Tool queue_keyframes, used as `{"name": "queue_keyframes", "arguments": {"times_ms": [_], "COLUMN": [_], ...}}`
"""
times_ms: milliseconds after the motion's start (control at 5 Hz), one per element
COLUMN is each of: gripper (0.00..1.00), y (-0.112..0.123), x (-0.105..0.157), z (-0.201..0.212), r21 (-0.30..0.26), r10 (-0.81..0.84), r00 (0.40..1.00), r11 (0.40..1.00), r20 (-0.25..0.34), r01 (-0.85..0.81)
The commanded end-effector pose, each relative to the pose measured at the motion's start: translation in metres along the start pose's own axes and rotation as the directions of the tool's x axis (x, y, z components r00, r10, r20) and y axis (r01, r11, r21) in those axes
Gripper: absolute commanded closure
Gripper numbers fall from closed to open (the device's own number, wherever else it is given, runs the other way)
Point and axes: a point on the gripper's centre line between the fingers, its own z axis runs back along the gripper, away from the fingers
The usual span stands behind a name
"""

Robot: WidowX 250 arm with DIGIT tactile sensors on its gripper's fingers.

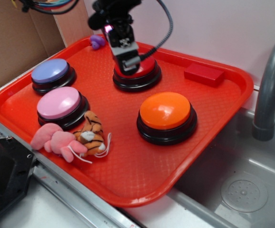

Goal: Push the orange button.

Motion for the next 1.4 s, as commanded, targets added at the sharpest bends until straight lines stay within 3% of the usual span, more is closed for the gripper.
{"name": "queue_keyframes", "arguments": {"times_ms": [0,400,600,800,1000,1200], "gripper": [0.00,0.00,0.00,0.00,0.00,0.00], "y": [-0.032,-0.052,-0.056,-0.055,-0.051,-0.040], "x": [0.028,0.042,0.047,0.048,0.050,0.047], "z": [-0.033,-0.058,-0.057,-0.056,-0.041,-0.010], "r21": [-0.123,-0.125,-0.108,-0.104,-0.068,-0.045], "r10": [0.044,-0.038,-0.079,-0.081,-0.086,-0.166], "r00": [0.997,0.997,0.997,0.997,0.996,0.984], "r11": [0.992,0.991,0.991,0.991,0.994,0.986], "r20": [0.065,0.073,0.025,0.014,0.010,-0.063], "r01": [-0.036,0.047,0.081,0.083,0.086,0.163]}}
